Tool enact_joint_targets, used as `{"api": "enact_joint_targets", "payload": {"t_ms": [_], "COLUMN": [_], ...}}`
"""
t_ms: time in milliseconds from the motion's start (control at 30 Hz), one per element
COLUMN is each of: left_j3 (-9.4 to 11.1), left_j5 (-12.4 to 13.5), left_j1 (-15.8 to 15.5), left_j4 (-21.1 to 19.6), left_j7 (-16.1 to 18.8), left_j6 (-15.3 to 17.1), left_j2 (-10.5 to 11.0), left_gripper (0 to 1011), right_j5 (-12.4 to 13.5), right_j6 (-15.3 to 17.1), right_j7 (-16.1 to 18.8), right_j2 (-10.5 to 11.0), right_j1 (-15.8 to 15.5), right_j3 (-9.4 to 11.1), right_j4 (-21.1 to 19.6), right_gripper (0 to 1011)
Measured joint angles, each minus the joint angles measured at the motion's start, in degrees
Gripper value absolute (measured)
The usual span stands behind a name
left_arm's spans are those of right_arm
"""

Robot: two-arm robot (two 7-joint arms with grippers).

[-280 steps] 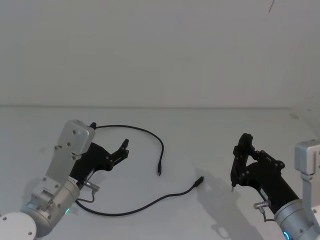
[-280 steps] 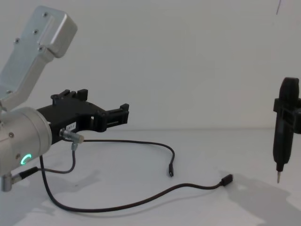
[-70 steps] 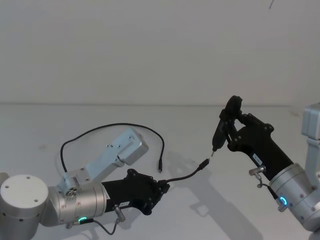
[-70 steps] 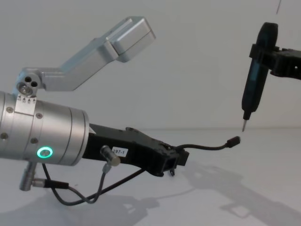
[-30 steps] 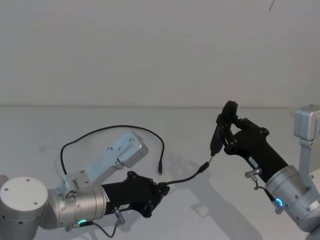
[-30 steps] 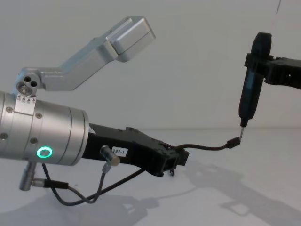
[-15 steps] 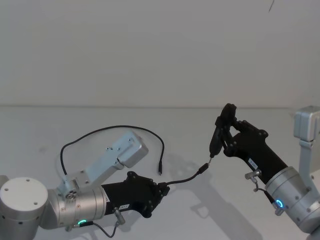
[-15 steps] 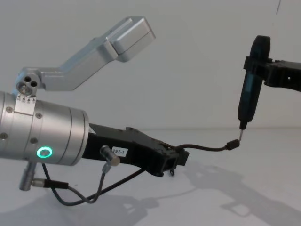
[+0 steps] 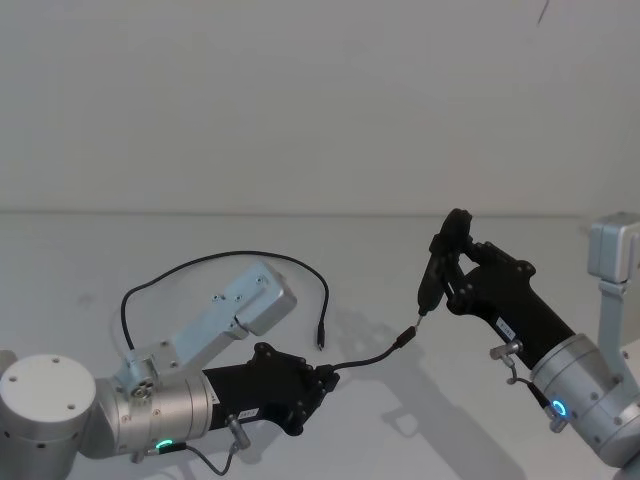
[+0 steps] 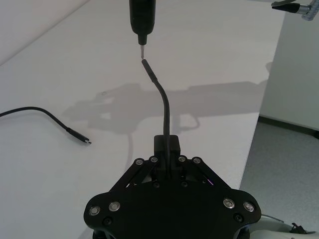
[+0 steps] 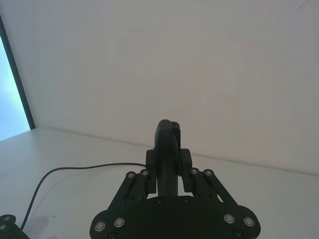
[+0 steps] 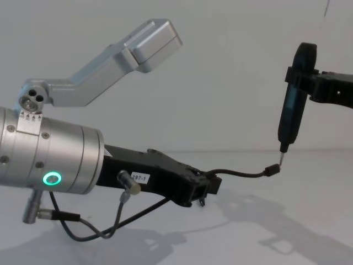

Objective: Pick up the data cable with the one hand.

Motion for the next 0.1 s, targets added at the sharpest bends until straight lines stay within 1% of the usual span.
{"api": "enact_joint_targets", "payload": {"t_ms": [100], "left_j3": [0.0], "left_j5": [0.0], "left_j1": [0.0], "left_j4": [0.0], "left_j7": [0.0], "left_j6": [0.0], "left_j2": [0.0], "left_gripper": [41], "right_j5": [0.1], "right_j6": [0.0], "right_j7": [0.0], "right_j2": [0.0], "right_j1": [0.0], "right_j3": [0.0], "right_j4": [0.0], "right_gripper": [279]}}
